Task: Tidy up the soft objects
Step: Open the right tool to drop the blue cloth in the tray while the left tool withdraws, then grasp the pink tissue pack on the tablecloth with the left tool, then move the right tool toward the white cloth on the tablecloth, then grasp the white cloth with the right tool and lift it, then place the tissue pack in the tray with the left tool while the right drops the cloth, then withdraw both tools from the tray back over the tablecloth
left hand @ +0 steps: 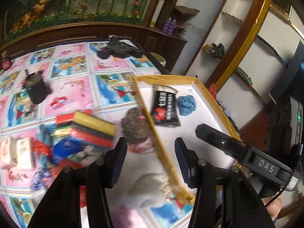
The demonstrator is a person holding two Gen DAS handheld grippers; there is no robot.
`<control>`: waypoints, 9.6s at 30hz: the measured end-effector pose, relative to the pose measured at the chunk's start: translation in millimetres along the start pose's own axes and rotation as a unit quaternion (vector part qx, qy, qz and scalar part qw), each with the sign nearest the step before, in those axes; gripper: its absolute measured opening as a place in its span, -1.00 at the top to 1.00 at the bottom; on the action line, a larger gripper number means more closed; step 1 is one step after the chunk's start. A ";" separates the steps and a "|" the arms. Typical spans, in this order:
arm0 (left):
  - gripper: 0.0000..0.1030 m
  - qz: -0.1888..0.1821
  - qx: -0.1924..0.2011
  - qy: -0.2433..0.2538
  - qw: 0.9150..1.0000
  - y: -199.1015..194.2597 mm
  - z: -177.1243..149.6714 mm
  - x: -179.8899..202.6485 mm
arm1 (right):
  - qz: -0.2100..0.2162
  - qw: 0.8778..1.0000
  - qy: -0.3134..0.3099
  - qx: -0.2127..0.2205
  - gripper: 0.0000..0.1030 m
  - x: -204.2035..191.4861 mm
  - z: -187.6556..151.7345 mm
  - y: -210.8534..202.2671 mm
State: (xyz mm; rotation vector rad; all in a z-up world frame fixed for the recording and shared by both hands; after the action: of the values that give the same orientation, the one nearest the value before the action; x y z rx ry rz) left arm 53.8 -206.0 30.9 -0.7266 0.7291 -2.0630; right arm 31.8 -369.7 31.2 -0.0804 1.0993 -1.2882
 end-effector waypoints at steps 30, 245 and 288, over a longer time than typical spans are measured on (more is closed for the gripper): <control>-0.06 0.048 -0.029 -0.181 0.982 -33.8 -59.5 -275.5 | 0.032 0.991 -0.080 -0.102 0.01 -75.3 -112.7 42.1; -0.15 -0.053 -0.097 0.052 0.993 109.9 1.0 114.7 | -0.117 0.992 -0.044 0.000 0.06 79.4 107.8 31.6; -0.22 0.008 0.048 -0.093 0.994 -65.8 -73.6 -104.1 | 0.006 0.995 -0.088 -0.051 0.06 -59.1 -101.8 9.9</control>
State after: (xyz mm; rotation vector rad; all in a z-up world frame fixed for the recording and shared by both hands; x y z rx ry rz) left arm 21.7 -68.8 3.7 -0.8405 0.5255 -1.9700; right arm -23.6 -268.0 7.4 -0.2577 1.0125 -1.1896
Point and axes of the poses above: each gripper's, at about its wrist camera, not at the fingertips, and y roughly the way its jaws point, x to its right, z to its top, the point moved 8 cm from there along y, roughly the way its jaws point, and after that the axes turned 7 degrees about y, right-handed, at the moved point
